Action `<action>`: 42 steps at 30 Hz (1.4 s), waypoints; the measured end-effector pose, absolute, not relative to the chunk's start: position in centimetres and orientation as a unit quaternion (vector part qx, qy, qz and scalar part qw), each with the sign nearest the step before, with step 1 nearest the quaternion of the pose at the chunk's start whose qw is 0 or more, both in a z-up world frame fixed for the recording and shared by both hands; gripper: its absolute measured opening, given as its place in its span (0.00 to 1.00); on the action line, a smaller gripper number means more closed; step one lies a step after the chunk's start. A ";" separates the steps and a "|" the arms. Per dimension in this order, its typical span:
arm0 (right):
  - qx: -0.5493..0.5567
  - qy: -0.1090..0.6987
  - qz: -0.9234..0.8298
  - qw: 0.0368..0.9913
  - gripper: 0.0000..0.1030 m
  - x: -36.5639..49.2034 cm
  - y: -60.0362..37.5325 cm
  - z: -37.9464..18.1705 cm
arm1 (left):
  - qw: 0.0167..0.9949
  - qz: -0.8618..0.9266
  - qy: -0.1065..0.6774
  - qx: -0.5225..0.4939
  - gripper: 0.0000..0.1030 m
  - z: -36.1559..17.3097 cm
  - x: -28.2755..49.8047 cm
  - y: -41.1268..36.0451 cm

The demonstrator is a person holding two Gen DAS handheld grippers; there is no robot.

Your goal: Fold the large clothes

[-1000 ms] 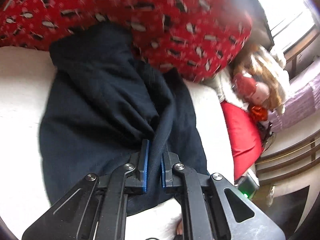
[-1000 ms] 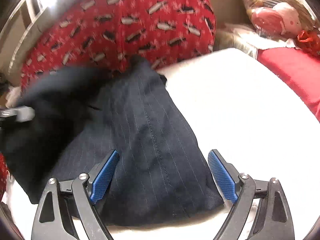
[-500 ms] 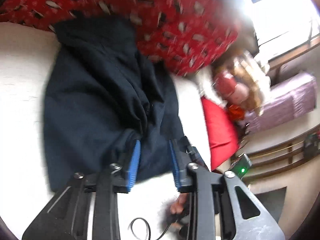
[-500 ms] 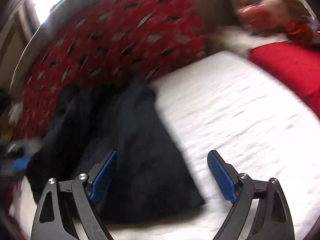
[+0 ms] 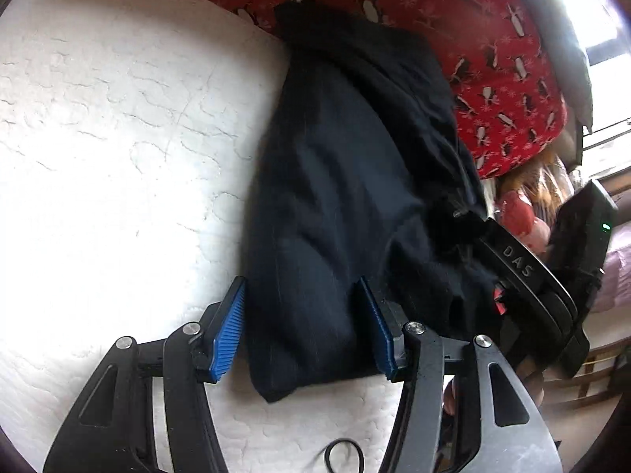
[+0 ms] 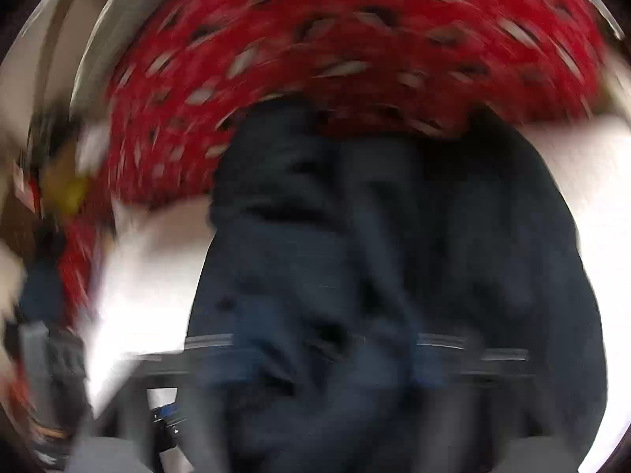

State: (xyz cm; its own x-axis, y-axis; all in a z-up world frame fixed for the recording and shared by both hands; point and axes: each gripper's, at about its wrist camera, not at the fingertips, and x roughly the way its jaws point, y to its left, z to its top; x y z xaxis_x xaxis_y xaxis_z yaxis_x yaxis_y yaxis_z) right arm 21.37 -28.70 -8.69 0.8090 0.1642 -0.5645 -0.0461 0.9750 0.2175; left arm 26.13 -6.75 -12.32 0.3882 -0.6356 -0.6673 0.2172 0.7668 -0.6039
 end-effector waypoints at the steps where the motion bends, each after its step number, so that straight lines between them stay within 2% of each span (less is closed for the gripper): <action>1: 0.103 0.270 0.073 0.954 0.13 20.1 -29.0 -7.8 | 0.805 -0.272 0.481 -0.217 0.53 -11.9 25.8 -6.5; 5: 0.182 0.210 0.070 0.958 0.12 16.1 -34.2 -7.1 | 0.812 -0.301 0.444 -0.228 0.54 -10.0 24.3 -5.7; 7: 0.222 0.235 0.046 0.945 0.12 16.4 -37.1 -9.1 | 0.815 -0.306 0.441 -0.220 0.64 -10.1 23.9 -6.5; 9: 0.272 0.288 0.035 0.918 0.13 17.3 -39.8 -12.9 | 0.804 -0.309 0.465 -0.204 0.65 -11.3 24.0 -8.2; 11: 0.304 0.280 0.049 0.909 0.13 16.6 -41.0 -14.3 | 0.805 -0.307 0.476 -0.176 0.65 -12.1 23.9 -9.7; 16: 0.319 0.252 0.004 0.914 0.27 15.2 -42.3 -11.5 | 0.830 -0.299 0.454 -0.125 0.65 -11.7 22.5 -10.8; 18: 0.312 0.217 -0.029 0.925 0.28 14.1 -42.5 -9.4 | 0.830 -0.300 0.454 -0.122 0.65 -11.7 22.3 -10.9; 19: 0.302 0.204 -0.022 0.931 0.32 14.3 -42.2 -8.5 | 0.830 -0.299 0.455 -0.122 0.65 -11.8 22.6 -11.1; 20: 0.291 0.201 -0.011 0.935 0.45 14.6 -41.7 -7.9 | 0.827 -0.301 0.458 -0.125 0.65 -11.8 23.0 -11.4; 22: 0.242 0.220 -0.012 0.945 0.61 17.0 -40.2 -6.5 | 0.823 -0.303 0.462 -0.130 0.65 -12.3 23.0 -11.7; 23: 0.219 0.233 -0.022 0.947 0.65 18.5 -39.6 -6.2 | 0.822 -0.303 0.464 -0.133 0.65 -12.4 23.1 -11.8; 26: 0.186 0.282 -0.039 0.940 0.64 22.5 -38.5 -6.5 | 0.823 -0.302 0.462 -0.133 0.65 -12.3 22.9 -11.6; 27: 0.179 0.303 -0.028 0.936 0.58 23.7 -38.2 -6.8 | 0.829 -0.300 0.455 -0.126 0.65 -11.9 22.7 -11.5; 28: 0.170 0.305 -0.019 0.937 0.19 24.0 -38.1 -6.8 | 0.835 -0.299 0.446 -0.121 0.65 -11.3 22.6 -11.4; 29: 0.158 0.297 -0.013 0.942 0.04 23.9 -37.9 -6.3 | 0.842 -0.300 0.432 -0.122 0.65 -10.5 22.3 -11.0; 32: 0.181 0.232 0.001 0.956 0.02 21.9 -39.7 -5.4 | 0.864 -0.285 0.394 -0.132 0.65 -9.1 22.2 -9.9; 37: 0.286 0.296 -0.044 0.910 0.01 24.3 -45.1 -11.3 | 0.843 -0.278 0.440 -0.135 0.66 -11.6 23.8 -11.6; 38: 0.310 0.288 -0.037 0.905 0.02 23.9 -45.7 -11.7 | 0.842 -0.280 0.441 -0.137 0.66 -11.8 23.9 -11.8; 39: 0.324 0.277 -0.032 0.904 0.03 23.0 -46.1 -11.6 | 0.842 -0.282 0.440 -0.133 0.66 -11.9 23.8 -11.8; 41: 0.343 0.265 -0.037 0.901 0.12 21.1 -46.6 -10.8 | 0.847 -0.278 0.437 -0.123 0.66 -11.8 23.6 -11.8; 42: 0.349 0.262 -0.028 0.899 0.13 20.4 -46.6 -10.4 | 0.846 -0.279 0.437 -0.122 0.66 -11.8 23.5 -11.7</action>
